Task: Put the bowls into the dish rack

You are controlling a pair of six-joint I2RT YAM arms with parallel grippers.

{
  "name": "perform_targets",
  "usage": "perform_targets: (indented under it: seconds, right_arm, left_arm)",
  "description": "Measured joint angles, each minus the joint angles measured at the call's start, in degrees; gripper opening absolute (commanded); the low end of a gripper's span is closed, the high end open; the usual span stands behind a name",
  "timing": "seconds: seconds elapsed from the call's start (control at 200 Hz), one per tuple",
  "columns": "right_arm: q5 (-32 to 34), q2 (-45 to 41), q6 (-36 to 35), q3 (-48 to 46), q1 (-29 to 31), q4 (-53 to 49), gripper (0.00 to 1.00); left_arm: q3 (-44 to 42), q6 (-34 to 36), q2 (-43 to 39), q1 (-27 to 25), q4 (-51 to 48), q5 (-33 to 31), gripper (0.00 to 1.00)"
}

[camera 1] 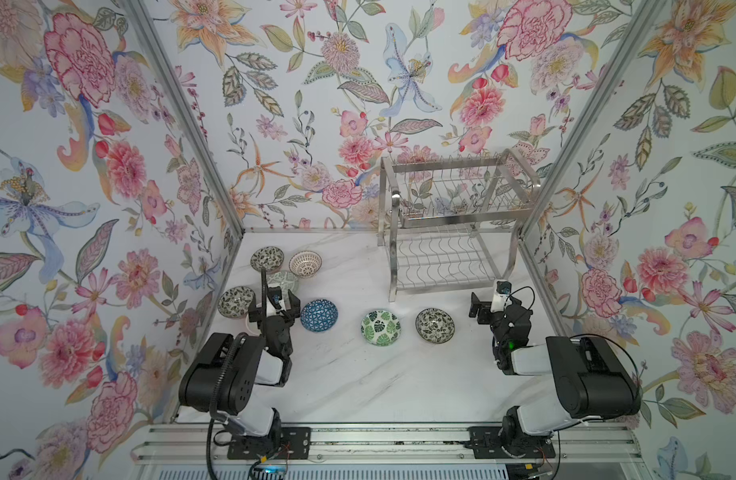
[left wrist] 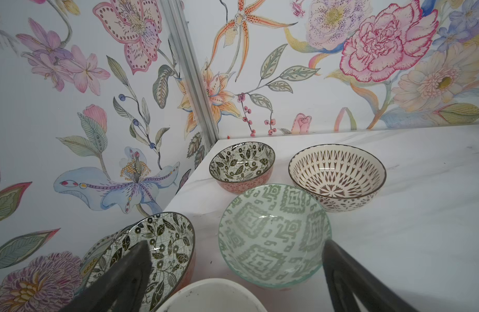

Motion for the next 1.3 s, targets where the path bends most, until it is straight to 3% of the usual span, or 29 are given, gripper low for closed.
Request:
perform_targets:
  seconds: [1.166, 1.296]
  right_arm:
    - [-0.6, 0.0, 0.0, 0.0, -0.5, 0.0, 0.99]
    - [1.8, 0.0, 0.5, 0.0, 0.0, 0.2, 0.99]
  left_arm:
    - [0.0, -0.3, 0.0, 0.3, 0.0, -1.7, 0.99]
    - [-0.1, -0.3, 0.0, 0.3, 0.4, -1.9, 0.99]
